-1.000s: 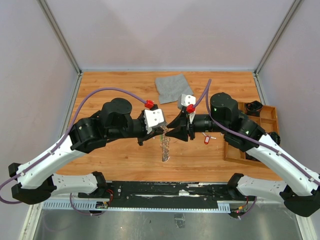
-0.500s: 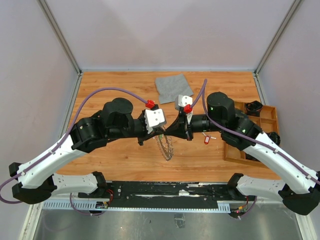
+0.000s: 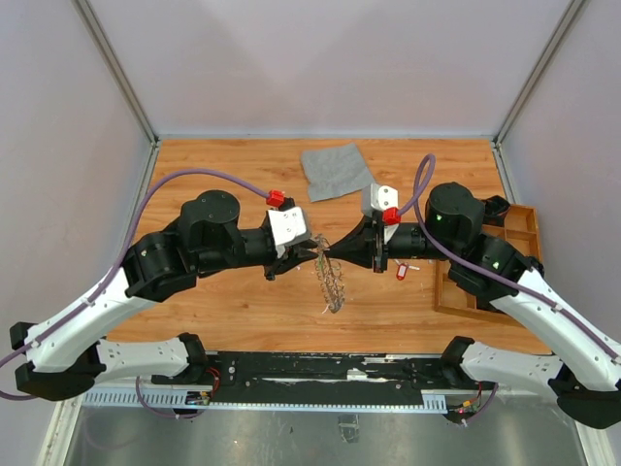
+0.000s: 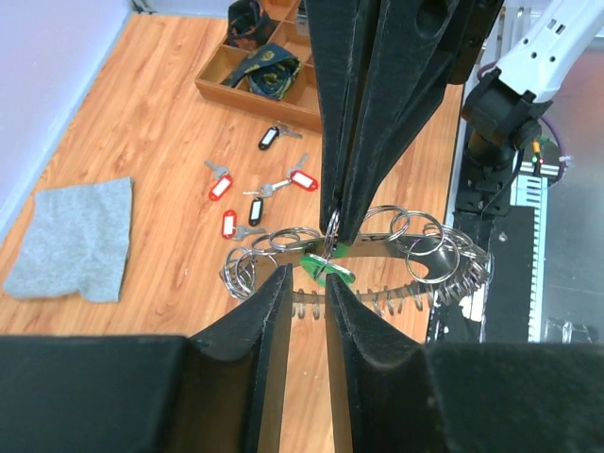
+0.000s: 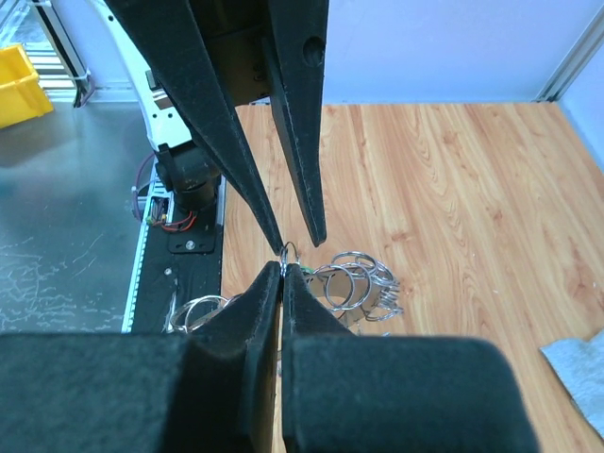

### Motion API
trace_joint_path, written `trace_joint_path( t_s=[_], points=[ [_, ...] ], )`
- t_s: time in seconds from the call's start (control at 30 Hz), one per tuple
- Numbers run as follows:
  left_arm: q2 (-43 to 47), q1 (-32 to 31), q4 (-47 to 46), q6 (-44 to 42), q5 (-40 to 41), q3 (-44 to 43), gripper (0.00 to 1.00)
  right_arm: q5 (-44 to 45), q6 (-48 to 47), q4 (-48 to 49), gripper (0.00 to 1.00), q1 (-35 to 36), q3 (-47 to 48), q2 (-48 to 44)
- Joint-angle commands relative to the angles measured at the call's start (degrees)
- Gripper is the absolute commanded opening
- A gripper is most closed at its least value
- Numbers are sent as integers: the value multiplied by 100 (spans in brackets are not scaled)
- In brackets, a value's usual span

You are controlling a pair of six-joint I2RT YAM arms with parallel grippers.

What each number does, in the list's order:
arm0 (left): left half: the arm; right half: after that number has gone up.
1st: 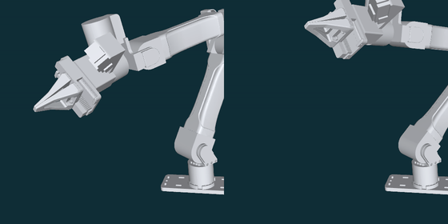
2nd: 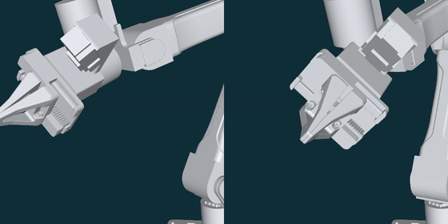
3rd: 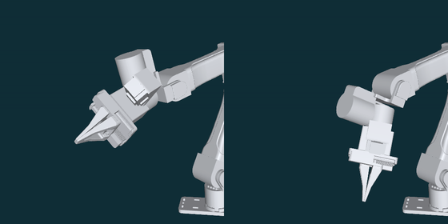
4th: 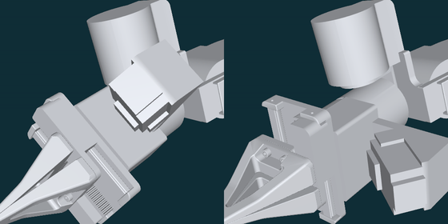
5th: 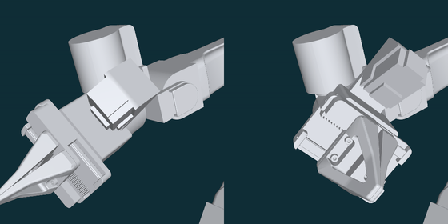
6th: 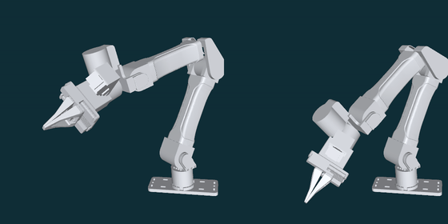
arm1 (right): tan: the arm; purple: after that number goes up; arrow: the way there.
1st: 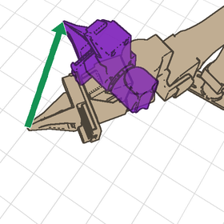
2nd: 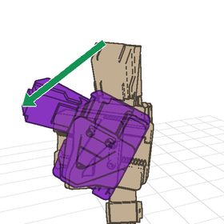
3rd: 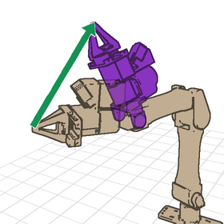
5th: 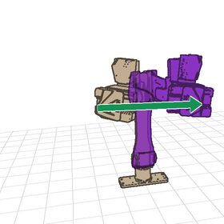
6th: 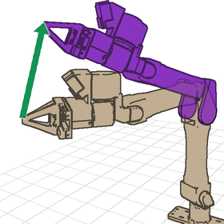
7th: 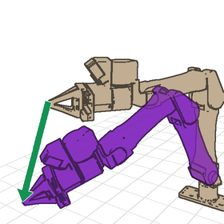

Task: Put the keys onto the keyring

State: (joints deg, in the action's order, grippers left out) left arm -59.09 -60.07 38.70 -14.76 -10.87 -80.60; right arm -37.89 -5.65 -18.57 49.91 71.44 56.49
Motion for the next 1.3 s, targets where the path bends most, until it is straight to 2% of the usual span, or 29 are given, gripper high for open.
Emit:
trace_joint_path(
  t_s=[0.0, 0.37, 0.53, 0.6, 0.9, 1.27],
  points=[
    [113, 9, -263, 68, -72, 110, 27, -43, -12, 425, 1, 90, -22, -142],
    [165, 7, -454, 100, -126, 161, 23, -52, 55, 494, 1, 90, -73, -182],
    [189, 9, -495, 112, -114, 195, 5, -35, 64, 528, 0, 89, -87, -217],
    [192, 6, -495, 106, -106, 202, 1, -30, 93, 594, 0, 89, -112, -245],
    [198, 7, -534, 134, -95, 250, 0, 60, 245, 960, 1, 89, -226, -438],
    [161, 7, -728, 216, -233, 369, 1, 1, 764, 1965, 1, 95, -613, -567]
  ],
)
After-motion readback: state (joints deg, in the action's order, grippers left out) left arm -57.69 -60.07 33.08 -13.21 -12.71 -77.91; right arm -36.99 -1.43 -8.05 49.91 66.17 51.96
